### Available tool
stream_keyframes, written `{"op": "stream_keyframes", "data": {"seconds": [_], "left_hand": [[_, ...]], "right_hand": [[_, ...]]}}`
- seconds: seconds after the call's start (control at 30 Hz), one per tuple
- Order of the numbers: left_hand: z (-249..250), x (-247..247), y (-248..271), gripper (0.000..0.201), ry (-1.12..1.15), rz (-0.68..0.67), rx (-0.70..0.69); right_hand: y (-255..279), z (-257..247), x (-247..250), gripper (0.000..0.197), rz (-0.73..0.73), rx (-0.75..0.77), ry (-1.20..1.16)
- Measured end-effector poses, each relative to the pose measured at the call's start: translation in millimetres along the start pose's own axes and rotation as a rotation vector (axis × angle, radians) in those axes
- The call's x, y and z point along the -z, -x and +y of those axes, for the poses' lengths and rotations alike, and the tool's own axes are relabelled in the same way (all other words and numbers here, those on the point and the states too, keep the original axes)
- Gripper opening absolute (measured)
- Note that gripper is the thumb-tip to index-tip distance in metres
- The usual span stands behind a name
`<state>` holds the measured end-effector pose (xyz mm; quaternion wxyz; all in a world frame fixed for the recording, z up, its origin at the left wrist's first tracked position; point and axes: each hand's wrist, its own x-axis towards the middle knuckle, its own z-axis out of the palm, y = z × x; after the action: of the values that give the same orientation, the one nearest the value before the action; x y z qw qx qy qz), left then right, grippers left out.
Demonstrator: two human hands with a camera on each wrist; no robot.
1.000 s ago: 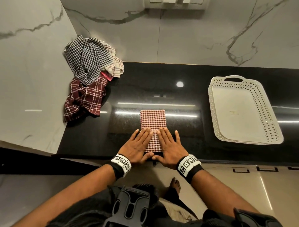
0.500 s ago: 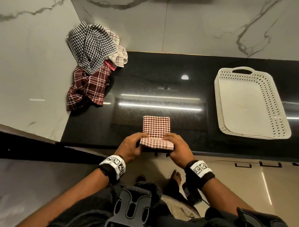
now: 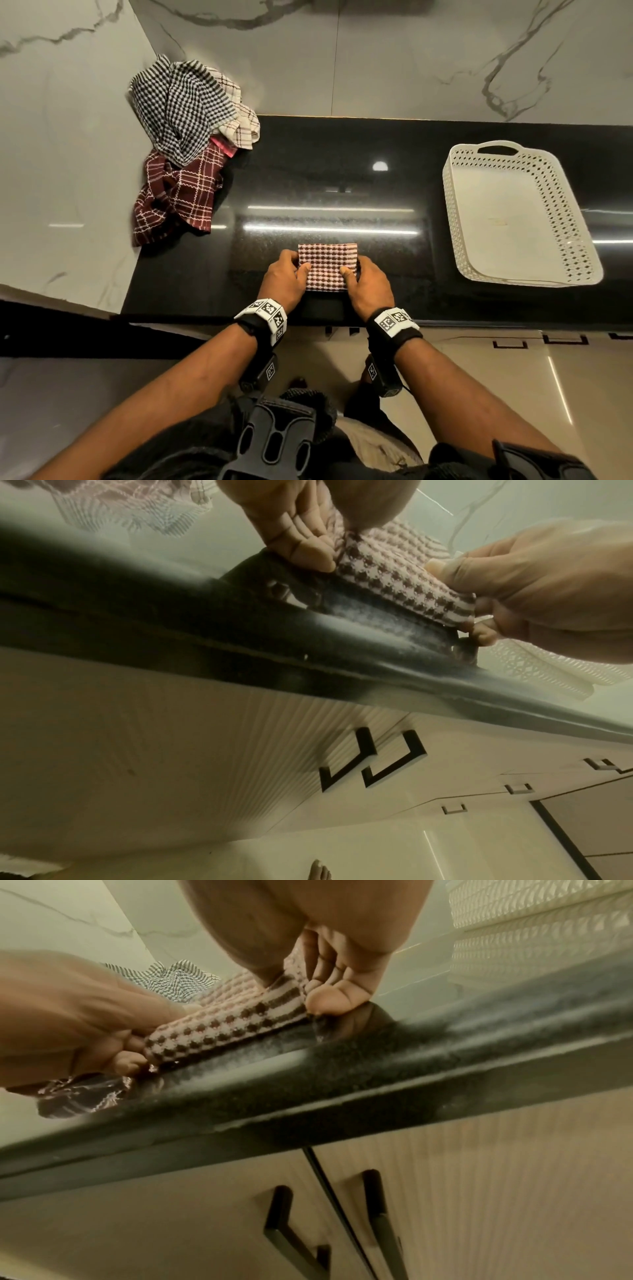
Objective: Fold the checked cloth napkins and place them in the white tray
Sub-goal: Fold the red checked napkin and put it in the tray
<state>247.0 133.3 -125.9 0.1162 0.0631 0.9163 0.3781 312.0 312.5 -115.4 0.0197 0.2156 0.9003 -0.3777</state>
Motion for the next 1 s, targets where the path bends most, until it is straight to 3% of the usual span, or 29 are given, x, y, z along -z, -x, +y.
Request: {"op": "stream_keyframes", "data": {"seconds": [0.1, 0.17, 0.27, 0.33, 0.4, 0.5, 0.7, 0.8, 0.9, 1.0], "left_hand": [[7.4, 2.7, -2.5, 0.04, -0.064, -0.028, 0.054], [11.3, 4.9, 1.9, 0.048, -0.156, 0.013, 0.004], [16.5, 6.1, 8.4, 0.055, -0.364, 0.113, -0.376], [19.2, 0.7, 4.6, 0.059, -0.481, 0.027, -0.602], [17.3, -5.7, -3.2, 0.061, -0.606, -0.086, -0.692], [0.7, -6.0, -8.9, 0.066, -0.739, -0.218, -0.611], [-25.3, 8.6, -5.1, 0.074, -0.75, -0.261, -0.554], [-23.5, 17.6, -4.2, 0.071, -0.658, -0.301, -0.522], [-13.2, 26.4, -7.7, 0.065, -0.476, -0.23, -0.438], [-2.7, 26.5, -14.4, 0.058, -0.45, -0.19, -0.371]], "right_hand": [[-3.1, -2.8, 0.5, 0.035, -0.051, -0.061, 0.043], [1.1, -5.1, 3.2, 0.05, 0.016, -0.054, 0.155], [6.3, -16.1, 6.1, 0.065, 0.105, 0.17, 0.362], [3.8, -25.8, 0.6, 0.066, -0.019, 0.295, 0.417], [-1.0, -26.8, -9.1, 0.066, -0.162, 0.325, 0.47], [-2.9, -11.6, -15.7, 0.065, -0.294, 0.315, 0.605], [1.6, 0.3, -7.0, 0.086, -0.343, 0.307, 0.719], [11.2, -2.6, -6.0, 0.097, -0.359, 0.133, 0.611], [24.8, -6.3, 4.2, 0.093, -0.254, -0.1, 0.398], [33.0, -7.0, 10.2, 0.068, -0.092, -0.043, 0.254]]}}
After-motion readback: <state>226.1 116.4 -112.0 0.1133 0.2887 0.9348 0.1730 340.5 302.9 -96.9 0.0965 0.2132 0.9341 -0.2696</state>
